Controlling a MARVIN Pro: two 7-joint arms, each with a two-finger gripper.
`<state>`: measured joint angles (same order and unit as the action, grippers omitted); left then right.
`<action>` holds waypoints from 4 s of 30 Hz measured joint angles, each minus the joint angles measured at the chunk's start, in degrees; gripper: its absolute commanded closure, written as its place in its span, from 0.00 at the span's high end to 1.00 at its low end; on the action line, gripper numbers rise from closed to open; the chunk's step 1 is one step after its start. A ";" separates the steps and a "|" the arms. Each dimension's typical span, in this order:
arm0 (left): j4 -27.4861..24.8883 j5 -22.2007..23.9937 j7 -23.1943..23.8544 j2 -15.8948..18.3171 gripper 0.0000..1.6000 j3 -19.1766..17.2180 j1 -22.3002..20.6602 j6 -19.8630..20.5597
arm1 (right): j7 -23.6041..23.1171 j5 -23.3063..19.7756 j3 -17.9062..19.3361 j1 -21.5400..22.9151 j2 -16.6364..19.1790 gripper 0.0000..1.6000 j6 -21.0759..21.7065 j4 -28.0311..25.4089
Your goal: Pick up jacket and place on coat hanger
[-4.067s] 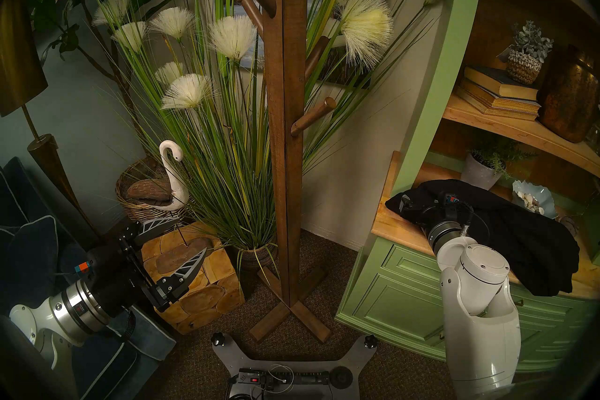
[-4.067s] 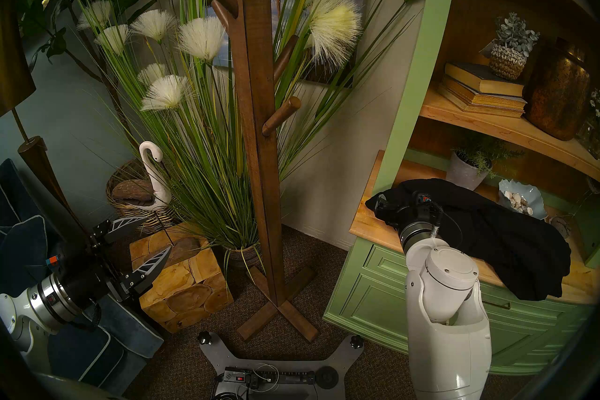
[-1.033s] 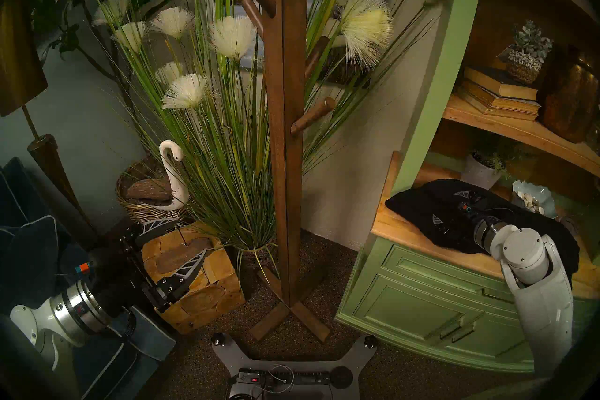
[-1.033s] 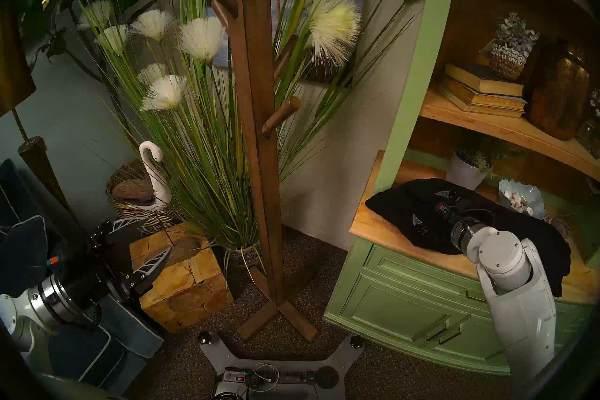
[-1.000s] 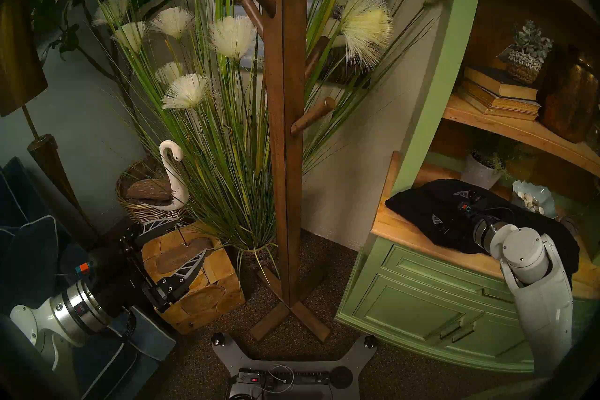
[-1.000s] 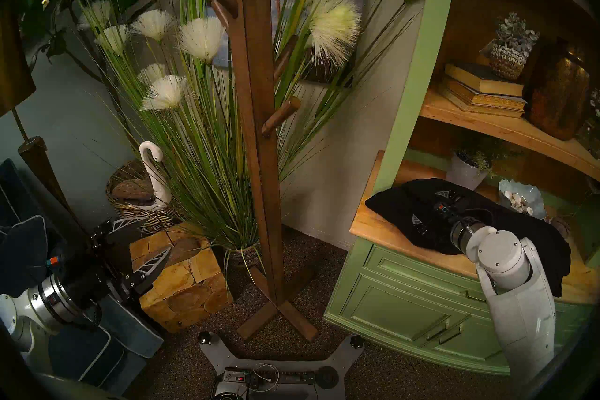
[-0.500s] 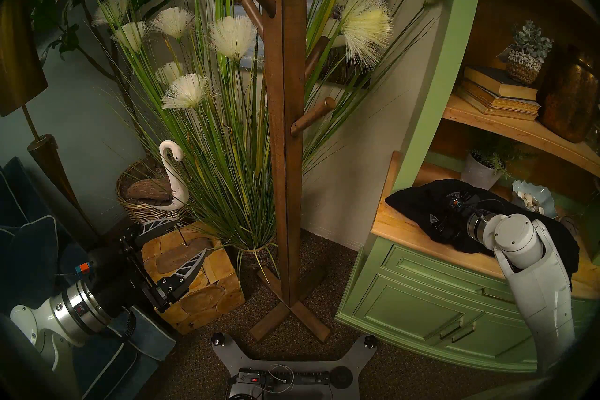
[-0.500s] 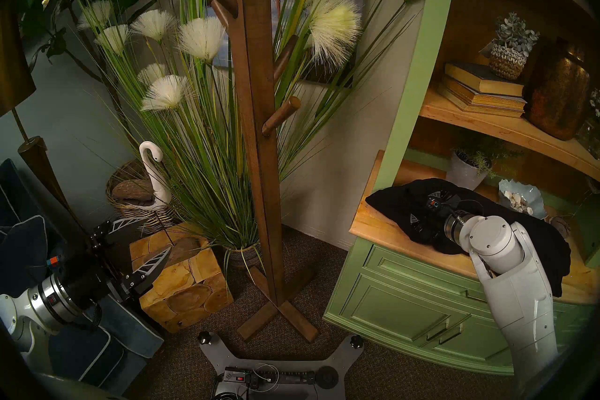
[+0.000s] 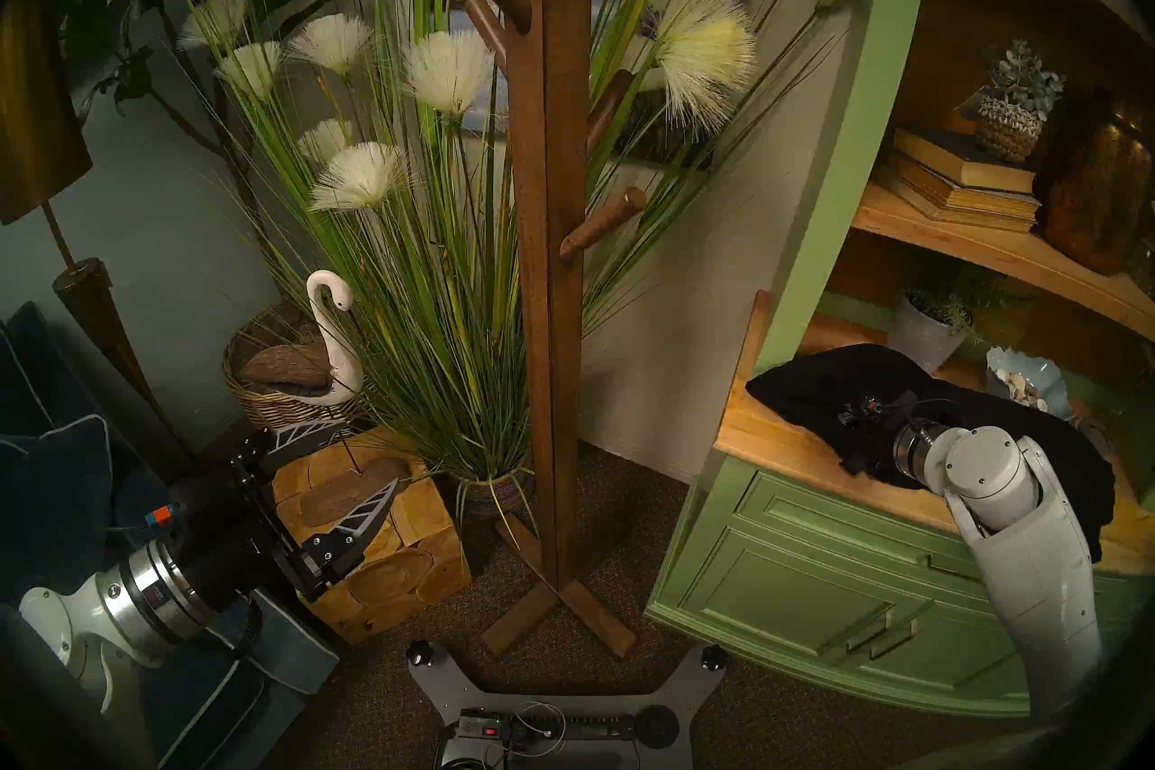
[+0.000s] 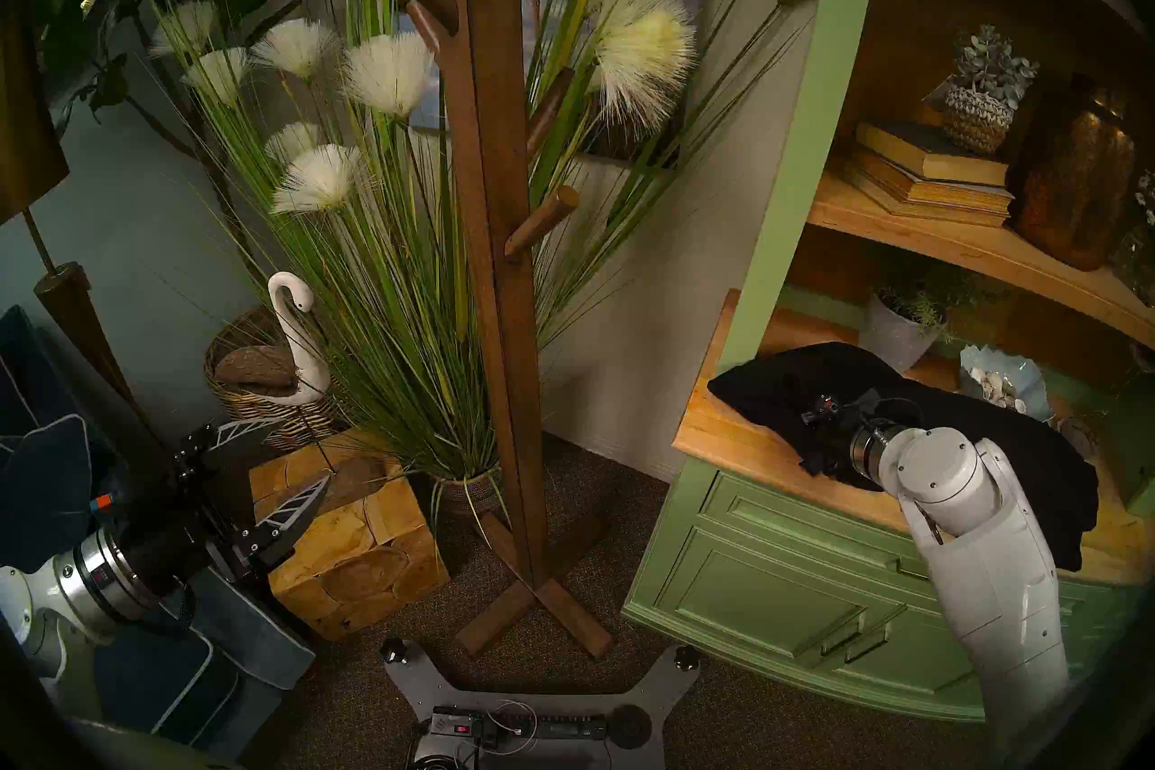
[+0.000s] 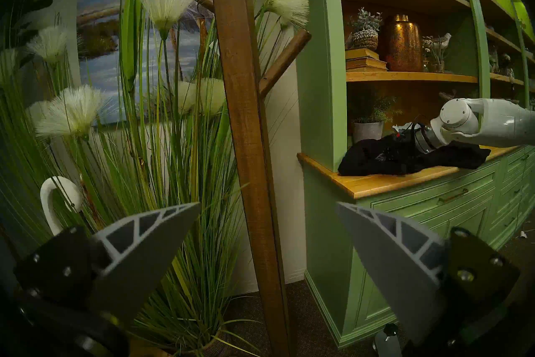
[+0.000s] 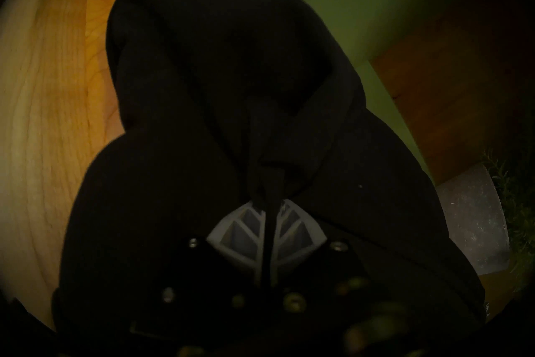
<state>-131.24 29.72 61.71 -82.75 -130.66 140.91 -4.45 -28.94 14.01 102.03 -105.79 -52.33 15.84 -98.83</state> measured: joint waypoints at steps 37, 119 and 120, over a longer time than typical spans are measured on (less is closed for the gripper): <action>0.39 -0.88 0.80 -0.53 1.00 -0.03 -0.74 0.01 | 11.12 -3.56 -1.49 -18.98 -15.55 0.00 -18.59 -17.91; 0.37 -1.54 2.35 -2.03 1.00 -0.63 -1.96 0.82 | 7.11 -31.62 1.39 -3.38 -13.55 0.00 -19.03 -38.65; 0.37 -1.55 2.37 -2.05 1.00 -0.64 -1.98 0.84 | 7.26 -31.58 1.25 -3.16 -13.55 0.00 -18.54 -38.65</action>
<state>-130.88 28.17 64.08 -84.81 -131.30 138.93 -3.61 -21.68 -17.57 103.28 -108.94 -65.88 -2.70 -137.48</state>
